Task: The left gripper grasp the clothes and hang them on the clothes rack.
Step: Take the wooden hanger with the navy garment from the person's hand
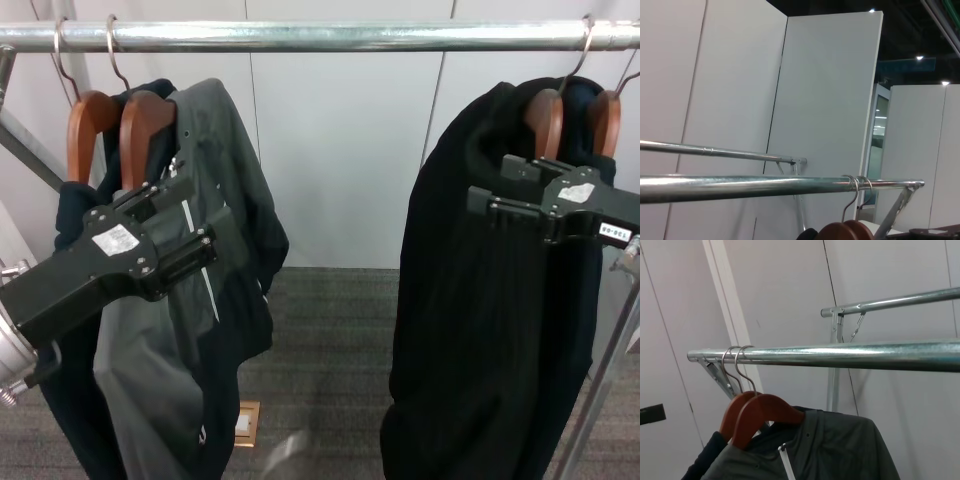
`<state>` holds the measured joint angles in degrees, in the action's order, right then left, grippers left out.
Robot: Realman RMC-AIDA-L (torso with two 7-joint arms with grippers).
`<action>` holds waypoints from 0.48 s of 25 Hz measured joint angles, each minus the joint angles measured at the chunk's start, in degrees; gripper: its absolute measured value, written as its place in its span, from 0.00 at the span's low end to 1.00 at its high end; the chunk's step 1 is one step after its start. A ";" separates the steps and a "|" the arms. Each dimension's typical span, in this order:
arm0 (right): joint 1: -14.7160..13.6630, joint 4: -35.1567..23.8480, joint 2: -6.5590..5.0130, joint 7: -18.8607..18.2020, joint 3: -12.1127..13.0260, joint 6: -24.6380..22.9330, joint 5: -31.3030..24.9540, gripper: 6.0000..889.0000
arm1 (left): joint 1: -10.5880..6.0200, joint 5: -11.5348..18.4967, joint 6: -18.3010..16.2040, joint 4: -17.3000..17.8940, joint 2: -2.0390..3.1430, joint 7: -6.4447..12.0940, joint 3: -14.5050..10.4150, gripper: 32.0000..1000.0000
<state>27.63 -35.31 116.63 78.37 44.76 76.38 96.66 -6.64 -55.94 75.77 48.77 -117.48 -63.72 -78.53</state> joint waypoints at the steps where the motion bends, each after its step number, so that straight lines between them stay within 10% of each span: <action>1: 0.00 0.00 0.00 0.00 0.00 0.00 0.00 0.92 | 0.00 0.00 0.00 0.00 0.00 0.00 0.00 0.68; 7: -0.01 0.12 -0.19 0.30 -0.02 0.07 -0.02 0.92 | -0.06 -0.72 -0.01 0.08 0.37 -0.68 0.02 0.67; 12: -0.16 0.16 -0.35 0.51 -0.02 0.08 -0.05 0.92 | 1.25 -11.51 -0.30 3.85 0.80 -5.95 4.97 0.66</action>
<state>27.48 -35.15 116.28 78.88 44.73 76.46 96.61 -5.39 -67.45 75.47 52.62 -116.68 -69.67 -73.56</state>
